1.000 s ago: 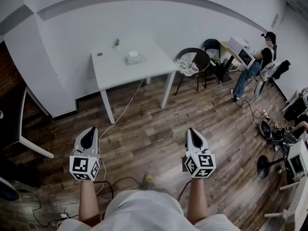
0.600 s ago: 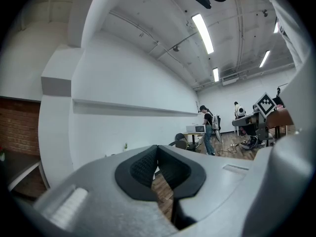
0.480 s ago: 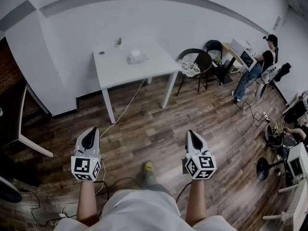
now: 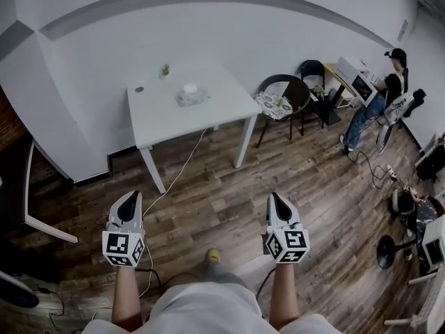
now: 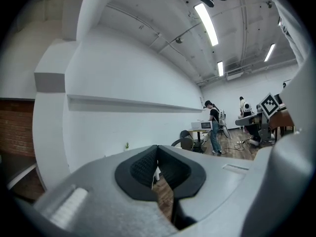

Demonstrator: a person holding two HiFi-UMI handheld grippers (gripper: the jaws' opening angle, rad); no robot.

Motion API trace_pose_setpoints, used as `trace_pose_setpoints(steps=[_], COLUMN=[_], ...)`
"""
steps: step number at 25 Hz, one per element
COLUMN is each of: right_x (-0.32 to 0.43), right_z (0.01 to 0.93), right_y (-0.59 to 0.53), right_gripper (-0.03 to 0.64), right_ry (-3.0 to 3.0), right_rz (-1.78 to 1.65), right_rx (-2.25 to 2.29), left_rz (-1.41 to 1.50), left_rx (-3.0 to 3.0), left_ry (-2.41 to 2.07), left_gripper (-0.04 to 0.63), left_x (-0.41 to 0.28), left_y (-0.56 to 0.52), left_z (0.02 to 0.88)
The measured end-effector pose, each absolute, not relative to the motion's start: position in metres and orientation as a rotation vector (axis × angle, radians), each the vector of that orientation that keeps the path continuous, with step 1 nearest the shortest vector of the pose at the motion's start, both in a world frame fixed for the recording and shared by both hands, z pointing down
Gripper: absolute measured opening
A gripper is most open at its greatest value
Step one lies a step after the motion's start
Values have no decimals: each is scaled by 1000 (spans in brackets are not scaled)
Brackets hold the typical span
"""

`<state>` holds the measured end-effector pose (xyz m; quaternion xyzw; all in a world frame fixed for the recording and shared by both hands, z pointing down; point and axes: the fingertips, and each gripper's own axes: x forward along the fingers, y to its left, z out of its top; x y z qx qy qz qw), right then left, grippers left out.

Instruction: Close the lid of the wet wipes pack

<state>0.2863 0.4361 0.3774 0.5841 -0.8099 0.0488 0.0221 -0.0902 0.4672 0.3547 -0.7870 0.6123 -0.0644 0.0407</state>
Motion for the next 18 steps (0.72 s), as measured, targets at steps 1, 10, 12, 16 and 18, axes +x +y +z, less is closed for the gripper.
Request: trace_pose_setpoints(steps=[1, 10, 12, 16, 18], right_x=[288, 307, 314, 323, 328], right_z=[378, 385, 388, 390, 390], right_y=[423, 308, 291, 274, 266], right_gripper=[3, 3, 3, 3, 3], right_ry=[-2513, -2567, -2572, -2580, -2587], right_rz=[152, 178, 185, 191, 187], right_rx=[1805, 1733, 1729, 1725, 1731], left_rz=[-206, -246, -262, -287, -277], left_rx=[-2404, -2369, -2372, -2380, -2370], left_ry=[1883, 1910, 1893, 1870, 1875], left_gripper=[-2, -2, -2, -2, -2], left_x=[-88, -55, -41, -23, -20], left_y=[457, 358, 344, 327, 318], left_z=[355, 345, 345, 348, 345])
